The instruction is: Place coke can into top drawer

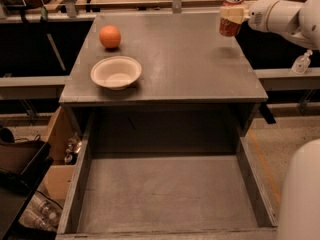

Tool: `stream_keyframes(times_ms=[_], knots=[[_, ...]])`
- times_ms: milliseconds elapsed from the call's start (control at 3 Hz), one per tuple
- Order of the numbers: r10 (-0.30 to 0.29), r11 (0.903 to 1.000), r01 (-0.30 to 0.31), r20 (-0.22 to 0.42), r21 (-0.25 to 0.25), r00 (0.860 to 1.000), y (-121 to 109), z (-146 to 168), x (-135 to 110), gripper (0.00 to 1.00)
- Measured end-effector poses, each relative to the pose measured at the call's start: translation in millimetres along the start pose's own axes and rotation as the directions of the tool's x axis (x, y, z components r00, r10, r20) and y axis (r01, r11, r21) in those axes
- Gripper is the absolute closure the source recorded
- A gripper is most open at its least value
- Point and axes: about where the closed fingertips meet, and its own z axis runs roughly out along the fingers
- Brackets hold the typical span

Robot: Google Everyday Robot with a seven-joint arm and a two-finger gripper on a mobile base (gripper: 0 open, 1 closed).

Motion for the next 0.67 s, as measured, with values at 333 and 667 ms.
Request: stream_keyframes(times_ms=[333,667], knots=[[-0.026,0.9995,0.026,0.005,-0.02,1.0,24,-39,-15,1.0],[-0.044,0.9976,0.045,0.018,-0.052,0.999,59,-82,-15,1.0]])
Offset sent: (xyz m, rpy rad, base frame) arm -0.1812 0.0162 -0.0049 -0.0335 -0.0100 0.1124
